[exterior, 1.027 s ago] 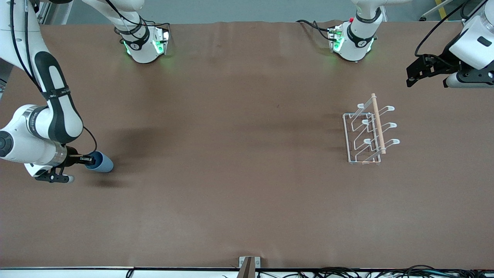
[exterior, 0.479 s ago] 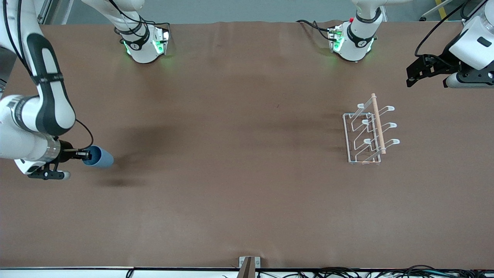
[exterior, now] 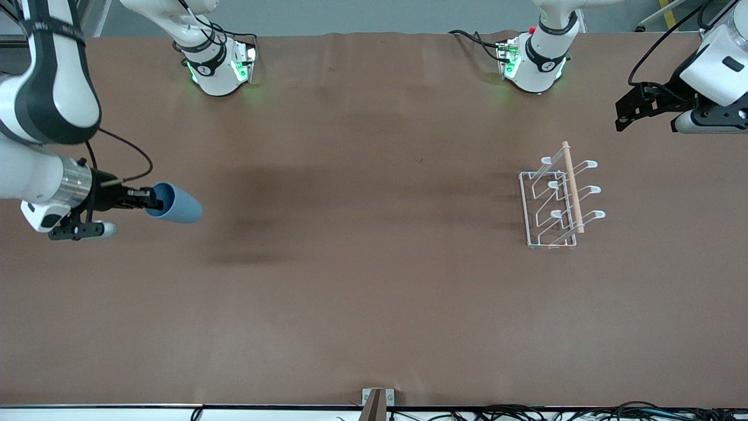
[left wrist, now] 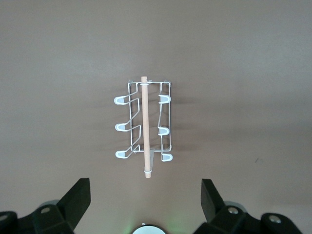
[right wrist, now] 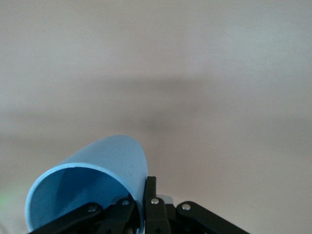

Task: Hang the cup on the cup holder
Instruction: 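Lift the cup with the right gripper toward the table middle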

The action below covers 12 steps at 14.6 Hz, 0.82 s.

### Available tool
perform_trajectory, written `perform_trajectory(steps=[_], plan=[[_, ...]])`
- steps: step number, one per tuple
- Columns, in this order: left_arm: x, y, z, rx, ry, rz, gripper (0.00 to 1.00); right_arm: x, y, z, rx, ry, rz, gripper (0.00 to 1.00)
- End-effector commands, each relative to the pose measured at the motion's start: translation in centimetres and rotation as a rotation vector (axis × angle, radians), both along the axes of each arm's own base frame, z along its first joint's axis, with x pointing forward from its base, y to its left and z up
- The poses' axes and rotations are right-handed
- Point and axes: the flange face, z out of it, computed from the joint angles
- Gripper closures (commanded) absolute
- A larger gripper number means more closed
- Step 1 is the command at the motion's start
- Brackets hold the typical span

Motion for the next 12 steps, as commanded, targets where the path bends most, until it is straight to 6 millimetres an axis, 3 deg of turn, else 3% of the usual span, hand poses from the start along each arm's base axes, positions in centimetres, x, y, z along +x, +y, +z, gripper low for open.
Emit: perform_trajectory(steps=[1,5,8,9,11,12], plan=[[0.0,0.1,0.3,-0.012,0.009,-0.014,0.0,-2.2,5.8,4.1,0.143,-0.019,0.047,0.99],[0.0,0.0,0.5,-0.012,0.006,-0.014,0.0,-4.2,14.5,6.2,0.371,-0.008,0.107,1.0],[0.0,-0.4,0.6,-0.013,0.0,-0.021,0.0,-4.9,18.5,7.2,0.521,-0.003,0.099,1.0],[-0.1,-1.1,0.8,-0.015,-0.008,-0.024,0.0,-5.0,19.2,7.3,0.562,0.008,0.093,1.0],[-0.7,-4.5,1.5,-0.051,-0.017,-0.077,0.0,-6.0,21.8,7.5,0.638,0.045,0.105,1.0],[-0.9,-5.8,1.5,-0.054,-0.015,-0.101,0.0,-6.1,22.1,7.5,0.665,0.064,0.092,1.0]])
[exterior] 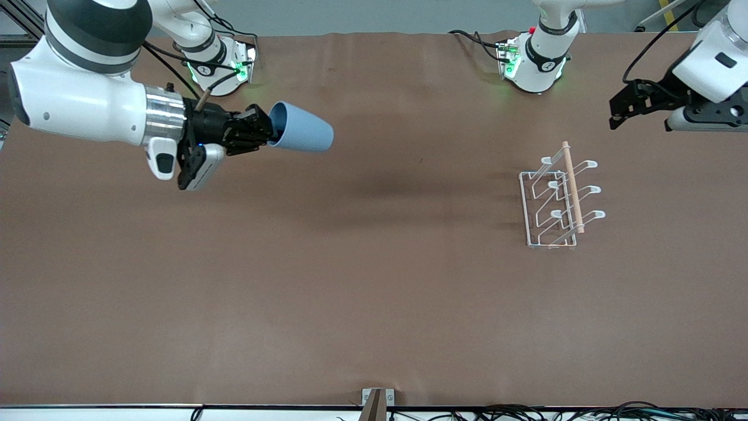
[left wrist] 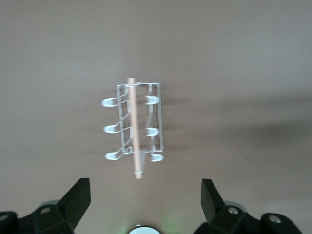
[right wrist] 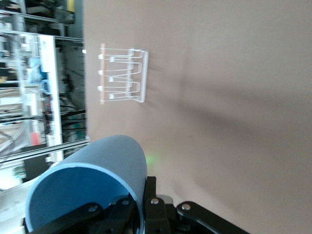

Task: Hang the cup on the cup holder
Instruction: 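Lift the cup with the right gripper toward the table middle, then reach the left gripper to the cup held by the right gripper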

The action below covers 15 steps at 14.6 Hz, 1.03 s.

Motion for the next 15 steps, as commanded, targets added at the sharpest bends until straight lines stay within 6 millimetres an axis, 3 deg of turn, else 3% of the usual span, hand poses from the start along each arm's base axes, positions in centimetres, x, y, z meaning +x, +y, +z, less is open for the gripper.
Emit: perform_trajectory(steps=[1,6,8,10,15], plan=[[-0.9,-4.5,0.8,-0.025,-0.005,-0.083,0.0,-0.6,1.2,0.1,0.074,0.046,-0.013,1.0],[-4.0,-15.6,1.9,-0.131,-0.083,-0.296,0.0,0.3,3.5,-2.2,0.203,0.14,-0.034,1.0],[-4.9,-20.2,2.7,-0.171,-0.134,-0.369,0.0,0.0,5.0,-3.2,0.211,0.156,-0.013,1.0],[-5.1,-24.3,2.7,-0.219,-0.122,-0.441,0.0,0.2,5.3,-4.2,0.215,0.17,-0.011,0.99],[-5.6,-30.5,0.8,-0.295,-0.136,-0.561,0.0,0.1,6.0,-5.0,0.221,0.186,0.0,0.98]])
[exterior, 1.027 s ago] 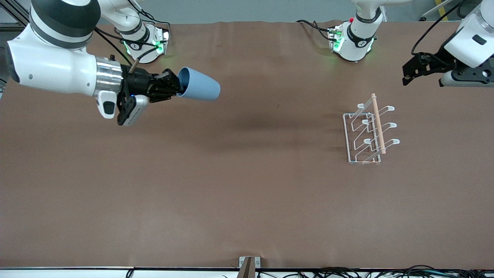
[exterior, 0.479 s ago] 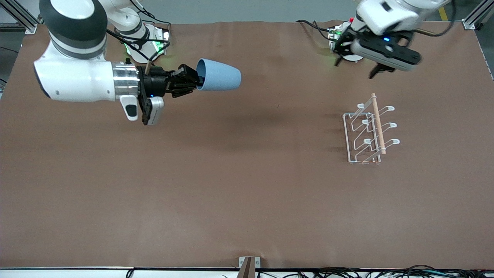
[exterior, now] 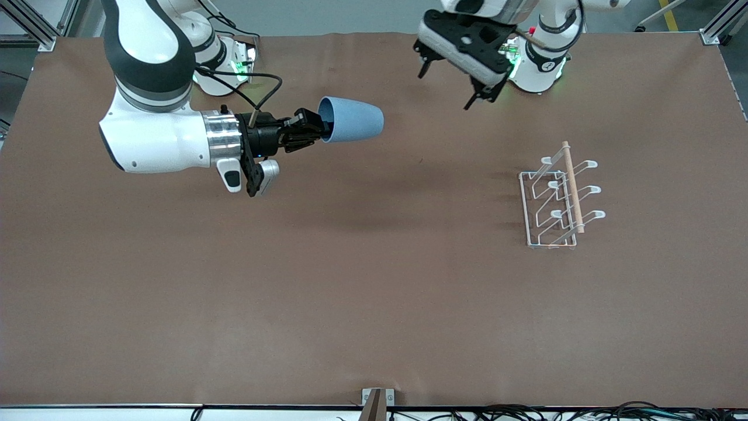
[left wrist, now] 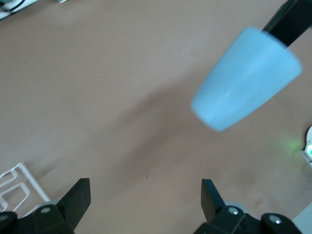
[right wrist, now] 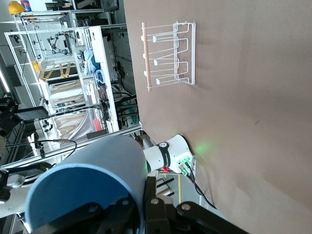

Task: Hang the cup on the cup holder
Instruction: 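Reach the left gripper to the cup held by the right gripper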

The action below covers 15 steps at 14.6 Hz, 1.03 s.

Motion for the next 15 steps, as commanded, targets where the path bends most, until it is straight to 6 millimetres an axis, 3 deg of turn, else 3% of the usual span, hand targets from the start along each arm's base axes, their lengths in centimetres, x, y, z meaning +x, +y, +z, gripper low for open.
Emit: perform_trajectory(steps=[1,3,6,9,12,15], plan=[[0.3,-2.9,-0.7,-0.052,0.001,-0.058,0.0,-0.1,0.0,0.3,0.039,-0.025,0.007,0.98],[-0.4,-4.6,-0.7,-0.08,-0.038,-0.099,0.0,0.0,0.1,-0.1,0.04,-0.026,0.013,0.98],[0.2,-6.1,-1.4,-0.126,-0.088,-0.169,0.0,0.0,0.1,-0.1,0.042,-0.027,0.013,0.98],[-0.8,-7.5,-1.9,-0.127,-0.094,-0.217,0.0,0.0,0.2,-0.2,0.041,-0.025,0.015,0.98],[-0.4,-8.8,-3.8,-0.123,-0.119,-0.32,0.0,0.0,0.3,-0.2,0.041,-0.026,0.015,0.98],[-0.4,-9.3,-3.9,-0.129,-0.148,-0.363,0.0,0.0,0.2,-0.2,0.041,-0.023,0.015,0.97]])
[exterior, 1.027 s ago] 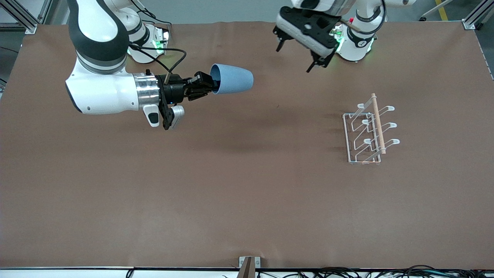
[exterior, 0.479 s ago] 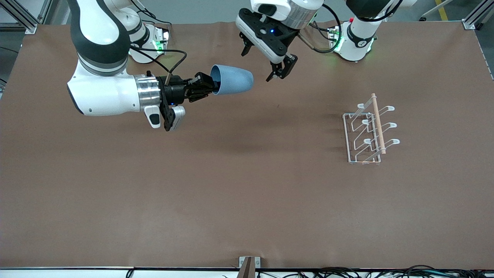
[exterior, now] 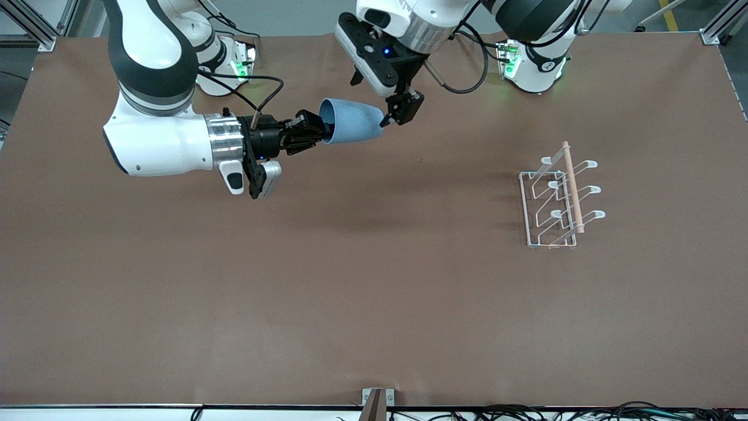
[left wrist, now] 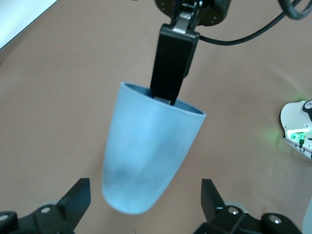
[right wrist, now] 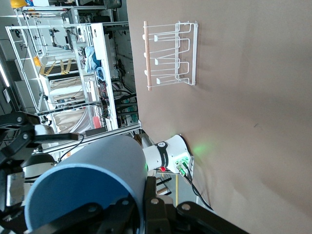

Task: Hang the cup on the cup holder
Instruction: 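Grasp the cup rim with the left gripper while the right gripper releases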

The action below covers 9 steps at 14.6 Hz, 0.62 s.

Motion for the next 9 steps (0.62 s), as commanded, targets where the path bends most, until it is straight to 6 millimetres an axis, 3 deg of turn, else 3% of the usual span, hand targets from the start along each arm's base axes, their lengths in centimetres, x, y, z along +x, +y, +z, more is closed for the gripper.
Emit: perform_trajectory(steps=[1,9], plan=[[0.4,-0.3,0.1,-0.002,-0.035,-0.047,0.0,-0.1,0.1,0.3,0.03,-0.001,-0.002,0.97],[0.6,-2.3,-2.2,0.006,-0.078,-0.107,0.0,0.0,0.2,0.7,0.048,0.0,-0.008,0.96]])
